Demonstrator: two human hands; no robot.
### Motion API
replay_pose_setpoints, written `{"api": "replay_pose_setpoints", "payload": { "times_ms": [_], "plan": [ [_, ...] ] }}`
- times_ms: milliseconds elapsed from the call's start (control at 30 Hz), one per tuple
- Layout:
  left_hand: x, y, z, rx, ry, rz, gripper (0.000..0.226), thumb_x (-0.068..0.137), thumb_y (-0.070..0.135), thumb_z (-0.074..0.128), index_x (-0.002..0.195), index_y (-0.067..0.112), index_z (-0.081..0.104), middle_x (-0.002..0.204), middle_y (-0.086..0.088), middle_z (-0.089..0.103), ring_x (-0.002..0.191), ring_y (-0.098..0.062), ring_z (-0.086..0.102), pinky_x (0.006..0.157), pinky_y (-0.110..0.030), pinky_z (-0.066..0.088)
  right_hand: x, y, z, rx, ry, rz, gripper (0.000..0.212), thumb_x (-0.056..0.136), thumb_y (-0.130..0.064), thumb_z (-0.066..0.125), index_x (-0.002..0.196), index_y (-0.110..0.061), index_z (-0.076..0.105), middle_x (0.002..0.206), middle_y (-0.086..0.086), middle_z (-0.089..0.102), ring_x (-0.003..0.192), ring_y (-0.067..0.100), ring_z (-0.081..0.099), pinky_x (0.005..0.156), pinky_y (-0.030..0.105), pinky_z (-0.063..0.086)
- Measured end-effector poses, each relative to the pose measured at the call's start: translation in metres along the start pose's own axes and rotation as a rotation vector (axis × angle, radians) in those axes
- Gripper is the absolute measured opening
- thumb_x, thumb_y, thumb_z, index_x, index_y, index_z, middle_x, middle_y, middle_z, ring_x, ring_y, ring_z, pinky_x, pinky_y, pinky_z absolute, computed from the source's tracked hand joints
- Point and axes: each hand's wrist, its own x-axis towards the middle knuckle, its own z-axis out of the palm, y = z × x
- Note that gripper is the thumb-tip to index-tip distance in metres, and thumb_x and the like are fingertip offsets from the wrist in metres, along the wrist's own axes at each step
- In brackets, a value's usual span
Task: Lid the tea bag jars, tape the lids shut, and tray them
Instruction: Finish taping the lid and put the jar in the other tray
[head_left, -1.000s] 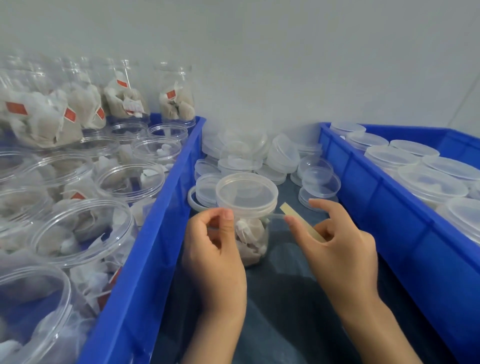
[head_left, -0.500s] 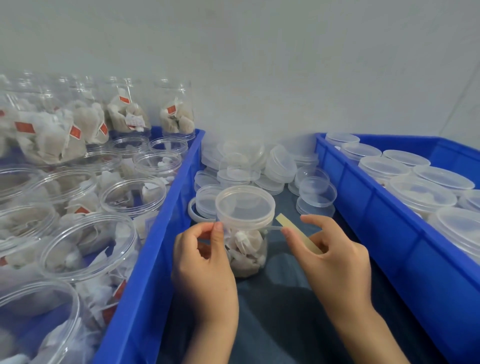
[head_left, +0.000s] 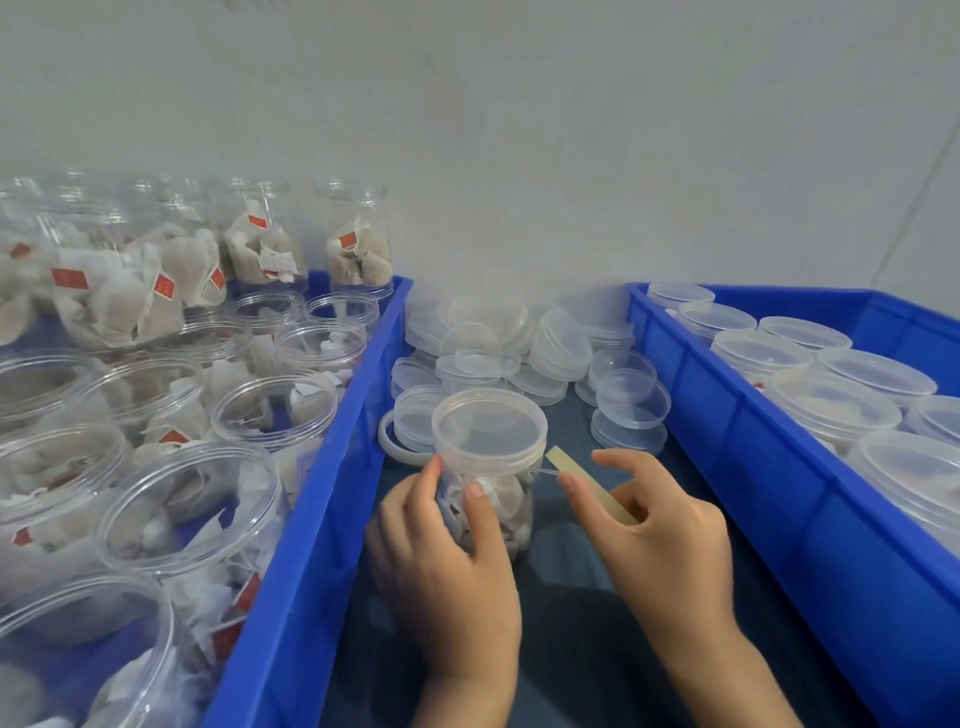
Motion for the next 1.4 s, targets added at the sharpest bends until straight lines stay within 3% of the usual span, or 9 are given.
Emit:
{"api": "replay_pose_setpoints", "payload": {
  "times_ms": [200,300,433,500,600,733,833,1033,1400],
  "plan": [
    [-0.008,0.005,-0.001,0.208,-0.173,0.022,0.061,0.080,0.038,0.048,0.124,-0.002,0.057,0.114,-0.020,0.059,0.098,-0.042,0.057,0.077,-0.050,0.046,-0.001,-0.004,-0.001,-0.004,-0.066,0.009,0.048,0.068,-0.055,0.057,0.102,-0.023,0.067,0.059,-0.009,0.058,0.060,0.019,0.058,0.064,0.041,0.051],
    [-0.011,0.006,0.005,0.173,-0.259,-0.068,0.085,0.075,0.039,0.069,0.139,-0.006,0.035,0.130,-0.028,0.049,0.113,-0.047,0.051,0.088,-0.055,0.044,-0.002,-0.005,0.000,-0.019,-0.061,0.017,0.046,0.068,-0.054,0.058,0.102,-0.024,0.067,0.059,-0.010,0.058,0.061,0.018,0.059,0.064,0.039,0.050],
    [-0.002,0.002,0.011,-0.103,-0.390,-0.181,0.123,0.059,0.048,0.078,0.149,0.009,0.004,0.154,-0.012,0.021,0.140,-0.025,0.024,0.111,-0.034,0.023,0.000,-0.004,-0.002,-0.028,-0.124,0.073,0.047,0.065,-0.062,0.057,0.105,-0.037,0.060,0.063,-0.013,0.057,0.067,0.011,0.058,0.065,0.032,0.047],
    [0.004,-0.003,0.011,-0.163,-0.382,-0.219,0.121,0.054,0.045,0.083,0.149,0.019,0.014,0.151,-0.004,0.029,0.137,-0.019,0.031,0.108,-0.029,0.028,0.003,-0.003,-0.004,-0.103,-0.240,0.085,0.046,0.064,-0.067,0.059,0.105,-0.051,0.044,0.070,-0.017,0.057,0.075,0.005,0.058,0.066,0.026,0.043],
    [0.010,-0.005,0.008,-0.116,-0.281,-0.207,0.106,0.046,0.034,0.090,0.138,0.024,0.038,0.121,0.007,0.046,0.112,-0.014,0.049,0.086,-0.022,0.038,0.007,0.001,-0.007,-0.299,-0.326,0.014,0.044,0.077,-0.047,0.065,0.114,-0.047,0.041,0.077,-0.024,0.052,0.084,0.003,0.058,0.069,0.025,0.043],
    [0.010,0.001,-0.001,-0.119,-0.254,-0.126,0.101,0.039,0.041,0.086,0.131,0.026,0.046,0.103,0.013,0.035,0.090,0.008,0.046,0.077,-0.020,0.037,0.014,0.011,-0.014,-0.329,-0.141,-0.009,0.033,0.084,-0.034,0.066,0.113,-0.038,0.052,0.078,-0.024,0.055,0.076,0.005,0.056,0.059,0.025,0.040],
    [0.006,0.006,-0.004,-0.247,-0.326,-0.109,0.091,0.038,0.037,0.088,0.120,0.039,0.046,0.102,0.021,0.040,0.092,0.029,0.039,0.070,0.001,0.035,0.018,0.016,-0.017,-0.386,-0.112,0.019,0.008,0.087,-0.037,0.060,0.095,-0.034,0.059,0.084,-0.018,0.060,0.072,0.008,0.055,0.057,0.027,0.042],
    [0.007,0.010,-0.007,-0.347,-0.465,-0.181,0.083,0.036,0.032,0.091,0.102,0.054,0.045,0.107,0.019,0.050,0.095,0.023,0.045,0.067,0.005,0.035,0.028,0.029,-0.023,-0.495,-0.174,0.102,0.011,0.092,-0.029,0.048,0.083,-0.029,0.053,0.070,-0.010,0.055,0.063,0.009,0.048,0.053,0.028,0.039],
    [0.008,0.025,-0.018,-0.563,-0.737,-0.287,0.073,0.034,0.029,0.085,0.100,0.041,0.054,0.110,0.007,0.061,0.090,0.009,0.059,0.073,-0.010,0.047,0.027,0.029,-0.009,-0.473,-0.219,0.090,0.009,0.091,-0.032,0.043,0.085,-0.027,0.040,0.081,-0.007,0.058,0.074,0.022,0.054,0.059,0.034,0.042]
  ]
}}
